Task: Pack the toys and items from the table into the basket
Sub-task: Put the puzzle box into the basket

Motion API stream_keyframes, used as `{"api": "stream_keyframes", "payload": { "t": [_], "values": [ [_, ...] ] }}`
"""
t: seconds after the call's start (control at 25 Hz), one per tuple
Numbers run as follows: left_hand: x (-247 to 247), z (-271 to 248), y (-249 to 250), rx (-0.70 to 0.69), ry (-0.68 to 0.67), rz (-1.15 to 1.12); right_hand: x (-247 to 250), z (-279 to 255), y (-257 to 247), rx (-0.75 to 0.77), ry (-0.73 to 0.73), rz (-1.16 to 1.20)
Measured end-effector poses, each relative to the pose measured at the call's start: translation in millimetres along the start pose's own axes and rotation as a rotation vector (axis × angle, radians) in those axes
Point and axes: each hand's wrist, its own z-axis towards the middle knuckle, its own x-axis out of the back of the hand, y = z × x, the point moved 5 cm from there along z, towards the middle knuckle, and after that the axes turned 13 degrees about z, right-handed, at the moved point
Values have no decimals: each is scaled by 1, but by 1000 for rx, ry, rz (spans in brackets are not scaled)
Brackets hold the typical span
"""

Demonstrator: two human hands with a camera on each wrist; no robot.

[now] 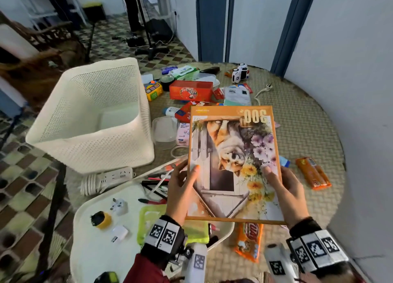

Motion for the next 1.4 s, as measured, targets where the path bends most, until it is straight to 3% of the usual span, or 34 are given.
{"api": "stream_keyframes", "payload": {
  "t": [0.4,0.68,0.88,1.12,1.4],
  "values": [
    [99,-58,7,-34,21,-12,-60,-94,8,102,1,17],
    [217,-112,-2,-44,56,55,-124,-190,41,81,-30,2],
    [296,-127,-11,-11,159,-7,-189,-220,59,24,-108,-33],
    [390,-110,-15,-10,257,-42,-291,-229,85,-1,-231,-9],
    [513,-39,5,-37,351,-44,-438,-219,109,8,-300,38]
  ]
}}
